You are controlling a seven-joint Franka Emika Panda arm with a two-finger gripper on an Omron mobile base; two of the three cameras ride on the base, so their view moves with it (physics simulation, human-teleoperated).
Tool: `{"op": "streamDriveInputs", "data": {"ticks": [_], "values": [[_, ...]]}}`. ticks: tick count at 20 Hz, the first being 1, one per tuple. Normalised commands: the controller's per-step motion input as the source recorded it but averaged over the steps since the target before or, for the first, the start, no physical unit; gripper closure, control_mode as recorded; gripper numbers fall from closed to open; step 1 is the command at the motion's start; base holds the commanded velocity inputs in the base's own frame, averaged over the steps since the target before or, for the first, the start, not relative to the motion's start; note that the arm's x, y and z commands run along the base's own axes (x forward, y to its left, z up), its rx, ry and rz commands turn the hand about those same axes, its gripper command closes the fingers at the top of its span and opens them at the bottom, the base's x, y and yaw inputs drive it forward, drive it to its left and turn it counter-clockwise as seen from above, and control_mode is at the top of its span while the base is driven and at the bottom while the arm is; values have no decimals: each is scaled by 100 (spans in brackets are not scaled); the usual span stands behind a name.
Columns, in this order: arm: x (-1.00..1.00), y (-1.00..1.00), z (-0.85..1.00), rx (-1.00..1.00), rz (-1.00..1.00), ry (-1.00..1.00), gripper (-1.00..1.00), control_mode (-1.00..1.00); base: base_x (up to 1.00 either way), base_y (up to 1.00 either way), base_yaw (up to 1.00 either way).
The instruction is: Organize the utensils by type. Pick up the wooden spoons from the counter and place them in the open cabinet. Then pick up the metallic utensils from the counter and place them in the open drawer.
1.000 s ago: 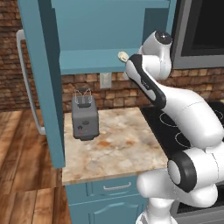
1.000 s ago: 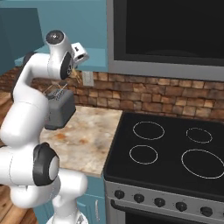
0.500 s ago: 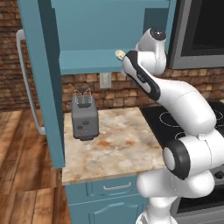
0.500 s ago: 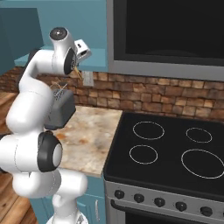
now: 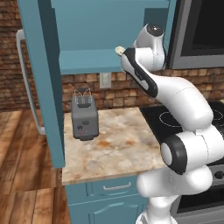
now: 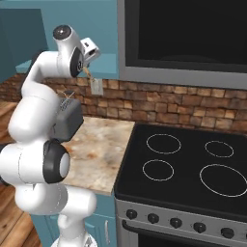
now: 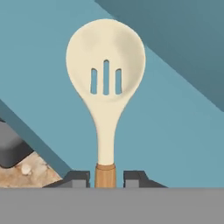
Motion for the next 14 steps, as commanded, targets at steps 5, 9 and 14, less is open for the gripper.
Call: {"op": "streamDriveInputs", "data": {"ticks": [5, 9, 14], "values": [[8, 5, 13, -6, 0, -7, 100, -100, 0, 0, 0], [24, 6, 12, -6, 0, -9, 100, -100, 0, 0, 0], [40, 4, 18, -4, 0, -4, 100, -100, 0, 0, 0]]}}
